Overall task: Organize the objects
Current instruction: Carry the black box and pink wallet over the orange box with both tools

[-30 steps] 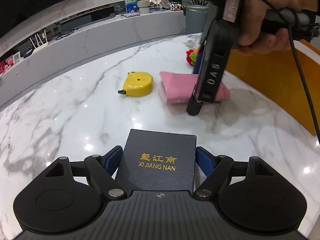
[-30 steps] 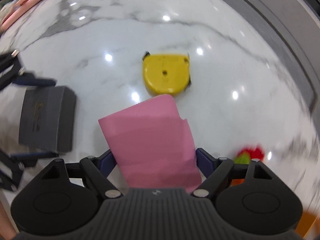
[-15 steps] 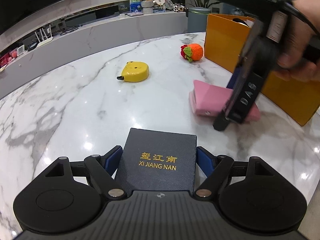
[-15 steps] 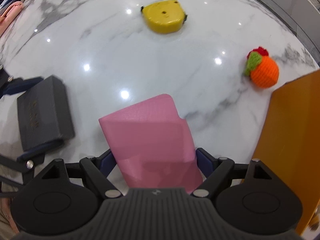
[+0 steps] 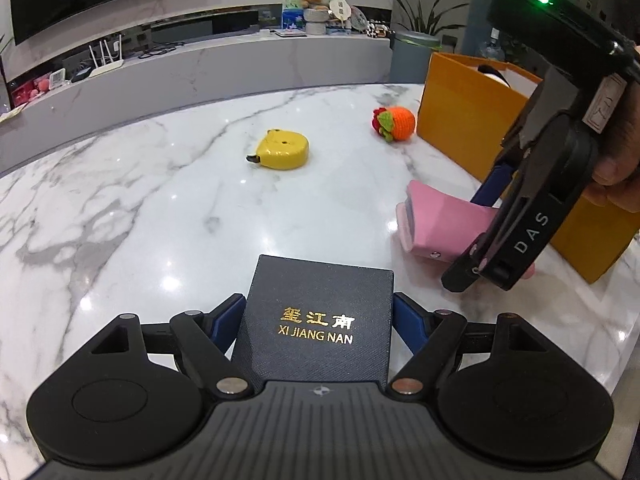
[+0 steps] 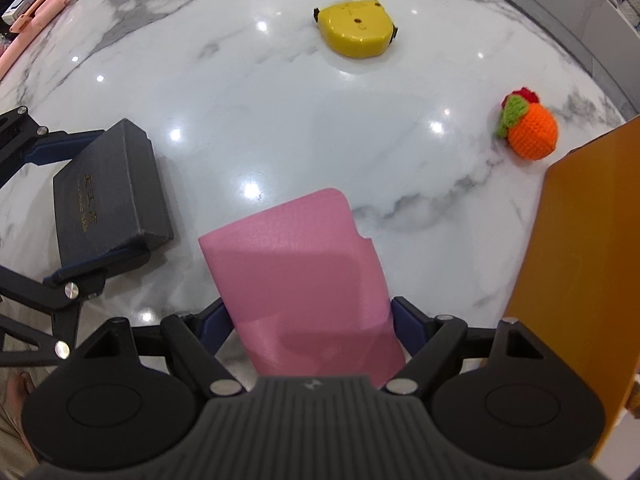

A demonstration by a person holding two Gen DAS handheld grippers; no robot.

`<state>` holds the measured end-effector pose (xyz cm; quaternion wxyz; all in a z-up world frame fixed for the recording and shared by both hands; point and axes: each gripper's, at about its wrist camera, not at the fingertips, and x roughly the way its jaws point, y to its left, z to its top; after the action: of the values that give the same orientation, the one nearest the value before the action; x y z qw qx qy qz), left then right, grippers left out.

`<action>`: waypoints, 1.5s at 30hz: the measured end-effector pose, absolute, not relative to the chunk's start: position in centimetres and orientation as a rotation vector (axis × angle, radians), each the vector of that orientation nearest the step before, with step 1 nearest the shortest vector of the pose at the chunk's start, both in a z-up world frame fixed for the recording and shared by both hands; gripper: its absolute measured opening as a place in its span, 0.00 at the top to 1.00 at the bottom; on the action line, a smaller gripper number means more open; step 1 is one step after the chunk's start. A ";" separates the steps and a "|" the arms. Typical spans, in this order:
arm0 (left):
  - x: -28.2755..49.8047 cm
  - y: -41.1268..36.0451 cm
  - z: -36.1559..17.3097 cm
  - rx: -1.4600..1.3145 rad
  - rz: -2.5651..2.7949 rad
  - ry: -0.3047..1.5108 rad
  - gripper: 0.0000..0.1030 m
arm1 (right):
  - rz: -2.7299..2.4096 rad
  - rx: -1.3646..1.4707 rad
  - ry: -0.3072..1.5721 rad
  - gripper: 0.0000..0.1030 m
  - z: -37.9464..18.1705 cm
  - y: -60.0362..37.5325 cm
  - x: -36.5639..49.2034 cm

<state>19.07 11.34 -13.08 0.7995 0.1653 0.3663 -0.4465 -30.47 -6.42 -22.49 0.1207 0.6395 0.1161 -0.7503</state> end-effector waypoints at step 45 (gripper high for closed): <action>7.9 -3.2 -0.4 0.493 -1.165 0.490 0.12 | -2.653 1.588 0.079 0.20 -5.5 13.5 -18.2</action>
<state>7.94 -3.21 -0.40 0.7786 0.2278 0.2266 -0.5391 -18.18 13.53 -5.53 0.0242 0.5134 0.0256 -0.8574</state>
